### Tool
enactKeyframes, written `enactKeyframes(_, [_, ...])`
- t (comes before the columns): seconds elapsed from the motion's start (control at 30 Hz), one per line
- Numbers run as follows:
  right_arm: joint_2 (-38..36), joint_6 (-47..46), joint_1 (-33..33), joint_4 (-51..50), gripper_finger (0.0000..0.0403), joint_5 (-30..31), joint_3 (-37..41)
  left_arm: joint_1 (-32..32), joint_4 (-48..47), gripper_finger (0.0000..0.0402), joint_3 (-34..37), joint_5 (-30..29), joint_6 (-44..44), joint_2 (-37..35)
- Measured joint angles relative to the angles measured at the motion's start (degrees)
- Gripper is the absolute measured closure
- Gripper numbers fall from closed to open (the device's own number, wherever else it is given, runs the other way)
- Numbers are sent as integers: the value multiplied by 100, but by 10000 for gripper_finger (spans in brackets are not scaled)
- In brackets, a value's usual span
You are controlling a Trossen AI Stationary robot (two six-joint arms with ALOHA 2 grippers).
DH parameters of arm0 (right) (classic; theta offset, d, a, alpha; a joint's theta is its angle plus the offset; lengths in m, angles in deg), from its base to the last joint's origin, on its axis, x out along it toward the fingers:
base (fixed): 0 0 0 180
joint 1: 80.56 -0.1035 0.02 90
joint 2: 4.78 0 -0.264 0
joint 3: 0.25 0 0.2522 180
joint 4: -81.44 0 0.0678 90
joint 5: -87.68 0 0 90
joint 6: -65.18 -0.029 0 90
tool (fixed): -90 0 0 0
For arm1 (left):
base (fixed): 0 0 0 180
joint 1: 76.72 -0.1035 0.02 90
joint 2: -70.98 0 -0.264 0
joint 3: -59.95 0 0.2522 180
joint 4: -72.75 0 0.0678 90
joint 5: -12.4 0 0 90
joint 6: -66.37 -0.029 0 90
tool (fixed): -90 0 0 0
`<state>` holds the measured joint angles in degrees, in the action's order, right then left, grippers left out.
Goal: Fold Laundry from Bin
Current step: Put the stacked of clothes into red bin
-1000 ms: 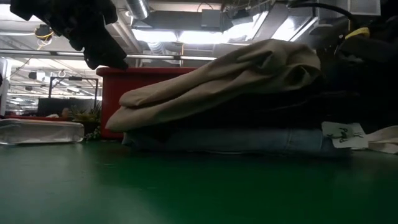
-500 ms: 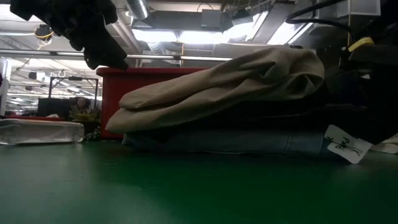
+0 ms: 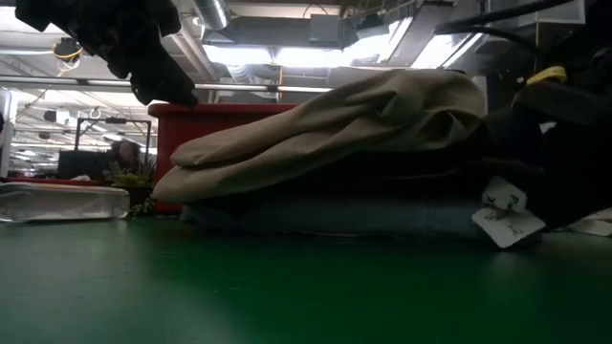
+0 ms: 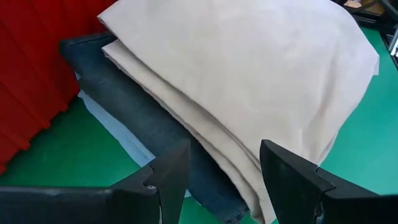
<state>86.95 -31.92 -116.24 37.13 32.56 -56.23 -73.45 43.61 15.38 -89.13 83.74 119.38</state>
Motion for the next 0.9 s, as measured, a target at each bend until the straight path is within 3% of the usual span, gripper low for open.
enactKeyframes(0.17, [0, 4, 0, -68, 242, 43, -2, 1, -82, 214, 0, -284, 47, 0])
enactKeyframes(0.3, [0, 7, 2, -120, 242, 37, -4, -77, -283, 214, 0, -727, 517, 8])
enactKeyframes(0.43, [0, 154, 2, -139, 242, 37, -3, -288, -443, 214, -2, -797, 898, 185])
enactKeyframes(0.9, [-2, 322, 9, -102, 242, 11, -2, -1306, -24, 214, -2, -1036, 1963, 2035])
